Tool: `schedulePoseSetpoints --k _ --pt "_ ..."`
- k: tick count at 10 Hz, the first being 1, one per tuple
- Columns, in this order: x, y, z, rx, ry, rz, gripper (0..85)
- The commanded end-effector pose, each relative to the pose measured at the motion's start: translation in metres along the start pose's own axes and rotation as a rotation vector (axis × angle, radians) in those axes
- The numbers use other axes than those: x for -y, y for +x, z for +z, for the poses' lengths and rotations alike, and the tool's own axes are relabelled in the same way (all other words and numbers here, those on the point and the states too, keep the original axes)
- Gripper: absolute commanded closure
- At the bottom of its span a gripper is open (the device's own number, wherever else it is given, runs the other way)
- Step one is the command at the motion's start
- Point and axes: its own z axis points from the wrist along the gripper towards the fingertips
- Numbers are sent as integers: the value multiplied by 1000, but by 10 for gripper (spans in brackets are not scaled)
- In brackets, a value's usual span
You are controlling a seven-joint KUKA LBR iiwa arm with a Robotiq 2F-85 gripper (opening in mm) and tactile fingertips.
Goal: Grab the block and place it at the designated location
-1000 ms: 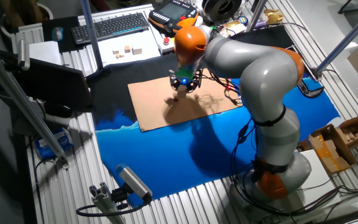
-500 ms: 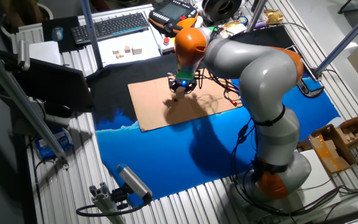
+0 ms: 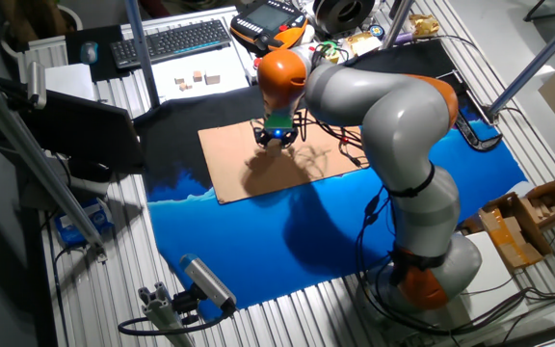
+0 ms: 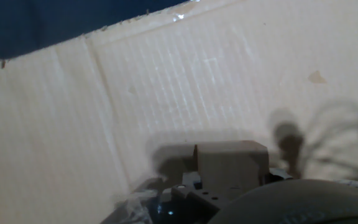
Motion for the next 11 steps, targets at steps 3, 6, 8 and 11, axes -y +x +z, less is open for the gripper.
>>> schedulePoseSetpoints --k 3,6,8,11 --pt "0 -1 4 -4 -8 -4 843" --pt "0 -2 9 1 -14 -4 843" --pt "0 -1 10 0 -16 1 843" --pt "0 1 13 -4 -29 10 843"
